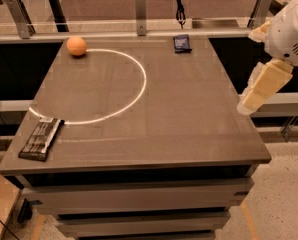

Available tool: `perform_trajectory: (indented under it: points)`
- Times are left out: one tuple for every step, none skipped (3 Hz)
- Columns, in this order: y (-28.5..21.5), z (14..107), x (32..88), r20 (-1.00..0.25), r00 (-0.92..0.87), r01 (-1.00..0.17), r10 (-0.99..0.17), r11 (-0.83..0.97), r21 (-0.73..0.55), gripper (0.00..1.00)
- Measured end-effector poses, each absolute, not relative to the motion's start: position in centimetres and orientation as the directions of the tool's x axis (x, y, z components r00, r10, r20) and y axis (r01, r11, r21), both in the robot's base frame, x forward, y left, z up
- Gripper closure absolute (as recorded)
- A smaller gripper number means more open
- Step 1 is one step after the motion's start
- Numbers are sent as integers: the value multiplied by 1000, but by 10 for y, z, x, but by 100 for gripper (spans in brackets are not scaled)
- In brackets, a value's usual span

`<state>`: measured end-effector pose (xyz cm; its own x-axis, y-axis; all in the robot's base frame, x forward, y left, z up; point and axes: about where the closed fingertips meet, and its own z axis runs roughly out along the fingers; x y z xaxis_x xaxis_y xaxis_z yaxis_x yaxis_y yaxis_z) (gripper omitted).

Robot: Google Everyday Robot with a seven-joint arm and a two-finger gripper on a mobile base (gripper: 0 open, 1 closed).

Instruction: Move rxbar blueberry near rxbar chocolate

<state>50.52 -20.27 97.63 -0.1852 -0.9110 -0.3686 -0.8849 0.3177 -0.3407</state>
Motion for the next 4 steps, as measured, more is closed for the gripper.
perform_trajectory:
  points:
    - [-203, 976, 505, -369, -185, -885, -911, 318, -341, 0]
    - [-195, 978, 518, -422, -166, -882, -891, 326, -340, 0]
    - [-182, 985, 549, -527, -131, -877, -840, 345, -333, 0]
    - [-170, 981, 589, -643, -125, -866, -756, 399, -301, 0]
